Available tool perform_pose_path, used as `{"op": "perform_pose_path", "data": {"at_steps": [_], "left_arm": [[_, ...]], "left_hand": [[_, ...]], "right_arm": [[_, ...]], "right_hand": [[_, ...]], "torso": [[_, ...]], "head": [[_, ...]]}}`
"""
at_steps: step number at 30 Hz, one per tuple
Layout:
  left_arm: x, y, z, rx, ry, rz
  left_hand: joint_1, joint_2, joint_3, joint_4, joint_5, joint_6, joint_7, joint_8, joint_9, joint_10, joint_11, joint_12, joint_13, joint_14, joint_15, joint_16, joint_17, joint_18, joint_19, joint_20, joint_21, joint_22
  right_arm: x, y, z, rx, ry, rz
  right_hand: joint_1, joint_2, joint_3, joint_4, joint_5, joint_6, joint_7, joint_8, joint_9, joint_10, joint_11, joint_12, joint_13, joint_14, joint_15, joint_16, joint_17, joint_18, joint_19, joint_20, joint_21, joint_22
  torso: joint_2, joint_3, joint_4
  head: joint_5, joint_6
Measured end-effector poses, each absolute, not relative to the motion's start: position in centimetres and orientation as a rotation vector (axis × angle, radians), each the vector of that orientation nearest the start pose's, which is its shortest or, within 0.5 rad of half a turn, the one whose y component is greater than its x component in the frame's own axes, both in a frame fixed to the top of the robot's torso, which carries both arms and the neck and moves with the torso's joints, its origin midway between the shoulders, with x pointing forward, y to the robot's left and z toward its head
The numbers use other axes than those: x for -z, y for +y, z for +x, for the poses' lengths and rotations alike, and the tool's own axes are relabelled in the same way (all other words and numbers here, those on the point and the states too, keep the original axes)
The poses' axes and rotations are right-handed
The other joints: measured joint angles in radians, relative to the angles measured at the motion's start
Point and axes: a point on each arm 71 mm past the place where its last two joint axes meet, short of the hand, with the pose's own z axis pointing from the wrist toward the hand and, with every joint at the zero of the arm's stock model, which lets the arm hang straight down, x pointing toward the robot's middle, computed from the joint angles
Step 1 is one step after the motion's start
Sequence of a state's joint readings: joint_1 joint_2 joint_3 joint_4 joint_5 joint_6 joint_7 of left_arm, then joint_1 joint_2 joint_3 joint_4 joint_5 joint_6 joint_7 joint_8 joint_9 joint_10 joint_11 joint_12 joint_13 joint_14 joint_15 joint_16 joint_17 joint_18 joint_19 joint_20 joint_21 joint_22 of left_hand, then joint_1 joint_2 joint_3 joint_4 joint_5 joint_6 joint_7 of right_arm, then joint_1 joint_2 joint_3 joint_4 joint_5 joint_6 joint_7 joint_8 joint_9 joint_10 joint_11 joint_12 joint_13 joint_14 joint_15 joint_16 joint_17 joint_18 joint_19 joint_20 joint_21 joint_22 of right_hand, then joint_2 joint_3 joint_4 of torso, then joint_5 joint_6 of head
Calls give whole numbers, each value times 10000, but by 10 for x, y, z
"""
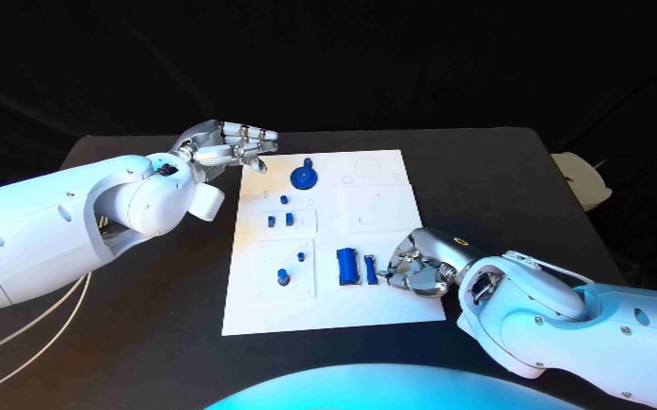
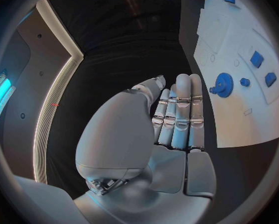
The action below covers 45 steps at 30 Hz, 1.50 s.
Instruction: Assemble the parts on the task board
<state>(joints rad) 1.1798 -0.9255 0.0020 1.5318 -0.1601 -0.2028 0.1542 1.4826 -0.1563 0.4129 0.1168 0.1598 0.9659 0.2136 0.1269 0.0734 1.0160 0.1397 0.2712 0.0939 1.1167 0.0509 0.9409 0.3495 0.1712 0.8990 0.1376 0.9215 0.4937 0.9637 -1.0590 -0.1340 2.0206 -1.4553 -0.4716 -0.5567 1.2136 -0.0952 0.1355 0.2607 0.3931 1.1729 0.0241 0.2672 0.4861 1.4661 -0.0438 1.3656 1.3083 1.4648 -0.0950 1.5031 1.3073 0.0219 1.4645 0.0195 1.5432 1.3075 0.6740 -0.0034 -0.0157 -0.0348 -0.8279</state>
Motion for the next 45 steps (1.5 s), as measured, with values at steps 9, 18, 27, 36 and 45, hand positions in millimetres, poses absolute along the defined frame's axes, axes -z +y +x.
{"op": "perform_pose_path", "data": {"at_steps": [9, 18, 27, 36, 45], "left_arm": [[185, 240, 485, 14080, 16679, -10741], [185, 240, 485, 14080, 16687, -10742], [185, 240, 485, 14077, 16697, -10745], [185, 240, 485, 14080, 16706, -10745], [185, 240, 485, 14074, 16707, -10748]], "left_hand": [[0, 0, 0, 0, 0, 0, 0, 0, 0, 0, 0, 0, 1, 0, 0, 0, 0, -1, 0, 0, 0, -8], [0, 0, 0, 0, 0, 0, 0, 0, 0, 1, -1, 0, 1, 0, 0, 0, 1, -1, 0, 0, 0, -8], [0, 0, 0, 0, 0, -33, -34, 0, 0, -36, -37, 40, 1, 0, 0, 0, -9, -1, 0, 0, 0, -7], [0, 0, 0, 0, 0, -33, -34, 0, 0, -35, -37, 40, 2, 0, 0, 0, -8, 0, 0, 0, 0, -7], [-30, 30, 0, 0, 0, -34, -34, 0, 0, -35, -37, 40, 2, 0, 0, 0, -8, -1, 36, 36, 0, -7]], "right_arm": [[262, -183, 325, -5870, 20025, 1760], [266, -180, 328, -5853, 20068, 1714], [269, -178, 332, -5776, 20035, 1682], [270, -177, 335, -5727, 19939, 1625], [260, -181, 333, -5922, 19533, 1802]], "right_hand": [[54, 55, 13, -13, 0, 0, 0, -1, 12, 0, 0, -1, -1, 0, 0, 0, 5, 0, 0, 0, 0, -1], [54, 54, -14, -40, 0, 0, 0, 35, 13, 0, 1, -1, -1, 0, 0, 38, 8, 0, 0, 0, 0, -2], [174, 175, 14, -68, -1, -1, 0, 35, 45, -1, 2, 50, 2, 37, -36, 39, 7, 0, 38, -37, -1, -2], [215, 132, 14, -124, -1, -1, 0, 72, 54, -1, 2, 50, 2, 36, -36, 38, 6, 0, 38, -37, -1, 6], [214, 131, -51, -145, -78, -96, 12, 72, 65, -1, 2, -158, 3, 36, -36, -48, 5, 0, 38, -37, -360, 5]], "torso": [[12, -6, 15], [13, -11, 16], [12, -5, 15], [14, 0, 10], [1, 0, 2]], "head": [[-10, 11], [18, -11], [36, -9], [30, -24], [24, 12]]}}
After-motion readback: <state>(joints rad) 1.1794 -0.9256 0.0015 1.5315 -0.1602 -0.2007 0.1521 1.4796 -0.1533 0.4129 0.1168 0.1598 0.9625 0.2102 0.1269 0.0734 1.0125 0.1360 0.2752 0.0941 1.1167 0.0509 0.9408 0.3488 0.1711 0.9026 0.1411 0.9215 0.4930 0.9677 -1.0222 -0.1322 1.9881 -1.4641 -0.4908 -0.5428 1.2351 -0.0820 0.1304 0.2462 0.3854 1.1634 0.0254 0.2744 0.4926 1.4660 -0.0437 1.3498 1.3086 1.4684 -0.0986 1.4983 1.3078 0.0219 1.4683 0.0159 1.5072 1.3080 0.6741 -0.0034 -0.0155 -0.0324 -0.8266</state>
